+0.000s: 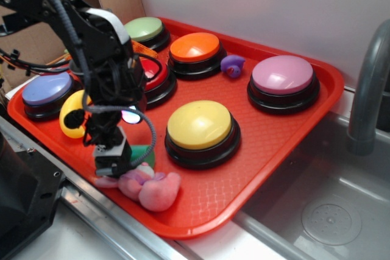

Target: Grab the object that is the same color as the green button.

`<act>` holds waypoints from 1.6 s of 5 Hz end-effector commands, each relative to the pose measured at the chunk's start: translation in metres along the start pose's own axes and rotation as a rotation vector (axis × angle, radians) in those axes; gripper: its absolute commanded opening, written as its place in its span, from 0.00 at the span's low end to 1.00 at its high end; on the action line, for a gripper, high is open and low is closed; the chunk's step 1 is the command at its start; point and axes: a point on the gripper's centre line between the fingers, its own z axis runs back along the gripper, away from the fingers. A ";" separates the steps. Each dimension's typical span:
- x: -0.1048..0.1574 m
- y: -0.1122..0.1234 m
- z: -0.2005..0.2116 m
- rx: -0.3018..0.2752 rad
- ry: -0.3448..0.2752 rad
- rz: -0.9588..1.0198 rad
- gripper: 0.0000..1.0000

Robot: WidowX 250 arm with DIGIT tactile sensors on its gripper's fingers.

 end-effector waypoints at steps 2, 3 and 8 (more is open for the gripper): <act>0.000 0.000 -0.025 -0.010 0.067 0.028 0.64; -0.003 0.004 -0.026 -0.018 0.081 0.059 0.00; -0.015 0.070 0.137 0.022 0.093 0.834 0.00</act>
